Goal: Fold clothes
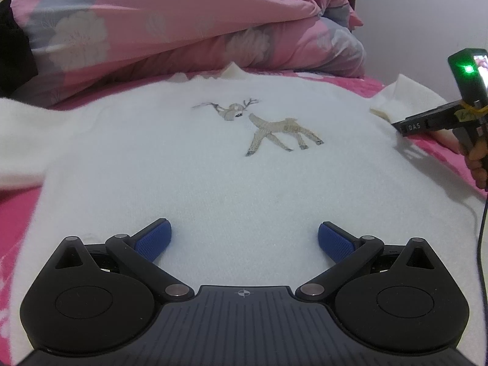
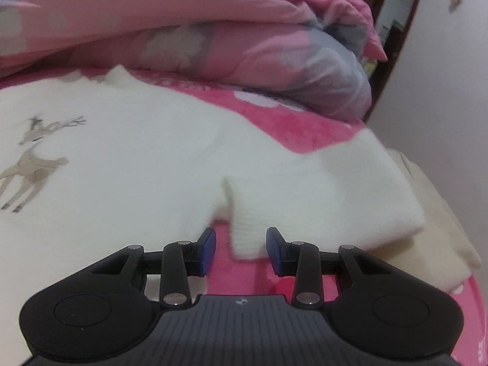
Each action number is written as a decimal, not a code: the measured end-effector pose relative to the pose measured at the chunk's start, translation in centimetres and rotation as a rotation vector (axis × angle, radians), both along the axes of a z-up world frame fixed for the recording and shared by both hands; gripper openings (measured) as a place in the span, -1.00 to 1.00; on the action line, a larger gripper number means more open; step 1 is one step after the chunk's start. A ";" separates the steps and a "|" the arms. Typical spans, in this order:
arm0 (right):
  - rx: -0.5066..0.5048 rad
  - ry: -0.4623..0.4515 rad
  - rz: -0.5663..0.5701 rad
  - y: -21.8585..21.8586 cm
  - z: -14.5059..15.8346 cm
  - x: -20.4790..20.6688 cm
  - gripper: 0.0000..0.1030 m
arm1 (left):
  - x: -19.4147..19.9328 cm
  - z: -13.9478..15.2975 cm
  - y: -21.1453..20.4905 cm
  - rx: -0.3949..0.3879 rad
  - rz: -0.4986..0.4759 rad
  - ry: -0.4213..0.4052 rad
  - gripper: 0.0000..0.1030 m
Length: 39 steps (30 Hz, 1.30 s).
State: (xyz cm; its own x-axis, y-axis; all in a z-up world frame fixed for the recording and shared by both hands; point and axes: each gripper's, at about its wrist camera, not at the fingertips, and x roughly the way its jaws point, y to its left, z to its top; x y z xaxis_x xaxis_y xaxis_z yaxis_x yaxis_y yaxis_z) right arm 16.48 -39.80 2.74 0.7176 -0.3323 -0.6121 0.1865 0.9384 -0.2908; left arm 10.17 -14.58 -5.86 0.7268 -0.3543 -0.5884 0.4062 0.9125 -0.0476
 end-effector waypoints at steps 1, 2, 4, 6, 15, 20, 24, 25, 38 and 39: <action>-0.007 0.005 -0.009 0.0 -0.2 0.1 -0.25 | 0.0 0.0 0.0 0.000 0.000 0.000 1.00; -0.011 0.013 -0.025 -0.2 -0.4 0.5 -0.25 | -0.1 0.0 0.0 0.000 0.000 -0.001 1.00; -0.015 0.027 -0.041 -0.7 -1.0 1.2 -0.26 | -0.1 0.0 0.0 -0.002 0.000 -0.002 1.00; -0.018 0.017 -0.039 -1.1 -1.3 1.5 -0.40 | -0.1 -0.1 0.0 -0.004 -0.001 -0.003 1.00; 0.117 -0.176 -0.077 -2.3 6.9 -0.7 -0.91 | 0.0 -0.3 0.2 -0.017 -0.004 -0.004 1.00; 0.195 -0.305 -0.037 -1.3 14.7 -0.8 -0.91 | 0.3 0.0 1.2 -0.090 -0.004 0.008 1.00; 0.251 -0.365 0.004 0.6 19.4 -0.5 -0.92 | 0.5 1.6 3.5 -0.207 -0.008 0.051 1.00; 0.266 -0.376 0.018 1.3 20.4 -0.4 -0.92 | 0.6 2.2 4.2 -0.226 -0.009 0.063 1.00; 0.569 -0.286 0.366 16.8 20.4 5.5 -0.96 | 0.8 6.6 15.9 -0.370 0.190 0.106 1.00; 0.623 -0.234 0.397 17.9 18.8 6.1 -0.95 | 0.8 6.4 16.4 -0.375 0.197 0.109 1.00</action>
